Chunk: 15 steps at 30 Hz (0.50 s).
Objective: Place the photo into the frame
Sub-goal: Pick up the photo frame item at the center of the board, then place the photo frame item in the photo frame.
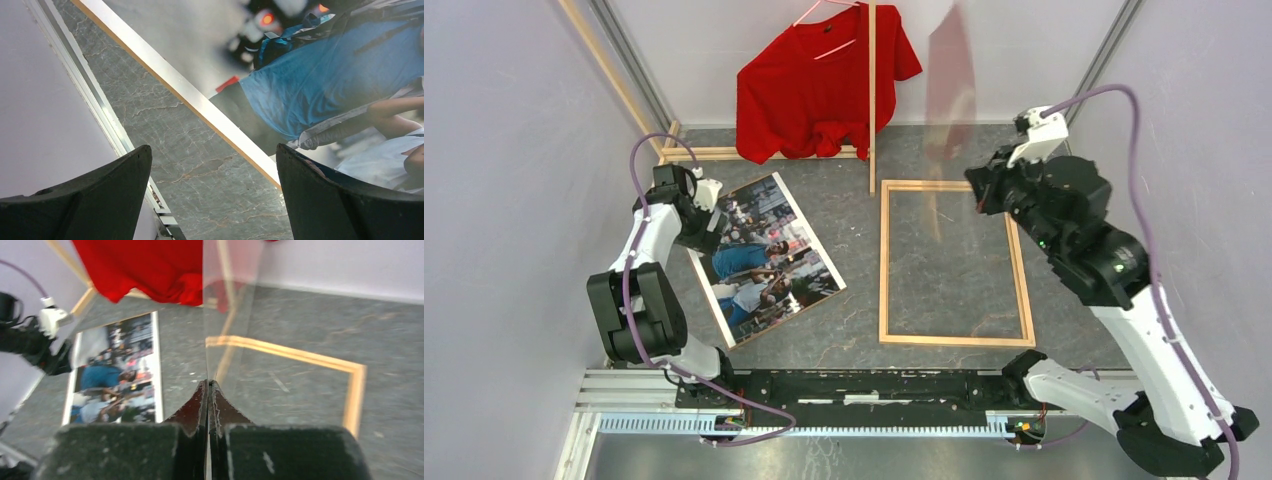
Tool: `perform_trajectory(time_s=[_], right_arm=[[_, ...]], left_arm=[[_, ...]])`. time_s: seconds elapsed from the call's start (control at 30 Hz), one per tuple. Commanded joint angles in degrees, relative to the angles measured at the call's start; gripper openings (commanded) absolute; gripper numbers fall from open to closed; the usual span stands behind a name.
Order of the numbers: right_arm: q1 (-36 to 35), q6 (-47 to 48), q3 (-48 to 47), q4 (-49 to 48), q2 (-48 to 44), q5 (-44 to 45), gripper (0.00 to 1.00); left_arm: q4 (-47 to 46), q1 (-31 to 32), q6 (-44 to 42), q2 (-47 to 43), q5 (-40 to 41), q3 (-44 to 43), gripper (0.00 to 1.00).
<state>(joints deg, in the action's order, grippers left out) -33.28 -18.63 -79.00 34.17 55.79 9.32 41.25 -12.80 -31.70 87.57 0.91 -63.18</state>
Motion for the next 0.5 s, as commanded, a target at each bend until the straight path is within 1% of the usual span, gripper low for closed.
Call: perform_trajectory(time_s=[0.0,0.07,0.13,0.2,0.33,0.47], right_arm=[[-0.08,8.47,-10.38,16.02,3.16,11.97,0.00],[-0.07,9.05,-13.04,19.52,5.72,12.50,0.00],[-0.26,9.61,-12.73,21.46,8.45,11.17,0.00],[-2.28,9.14,-10.76,22.81,11.56,10.48,0.00],[-12.20,7.99,-8.24,24.37,19.35,14.76,0.00],[-20.38,7.29,-13.89,27.51,30.23,20.26,0.00]], left_arm=[[0.96,1.06,1.96,-2.36,-2.38,-0.28,1.00],[1.19,1.33,1.74,-2.97,-2.48,0.16,1.00],[1.24,1.44,1.50,-3.57,-2.49,0.64,1.00],[1.20,1.46,1.38,-4.02,-2.64,1.00,1.00],[1.20,1.46,1.38,-4.33,-2.69,1.45,1.00],[1.20,1.62,1.36,-4.46,-2.51,1.57,1.00]])
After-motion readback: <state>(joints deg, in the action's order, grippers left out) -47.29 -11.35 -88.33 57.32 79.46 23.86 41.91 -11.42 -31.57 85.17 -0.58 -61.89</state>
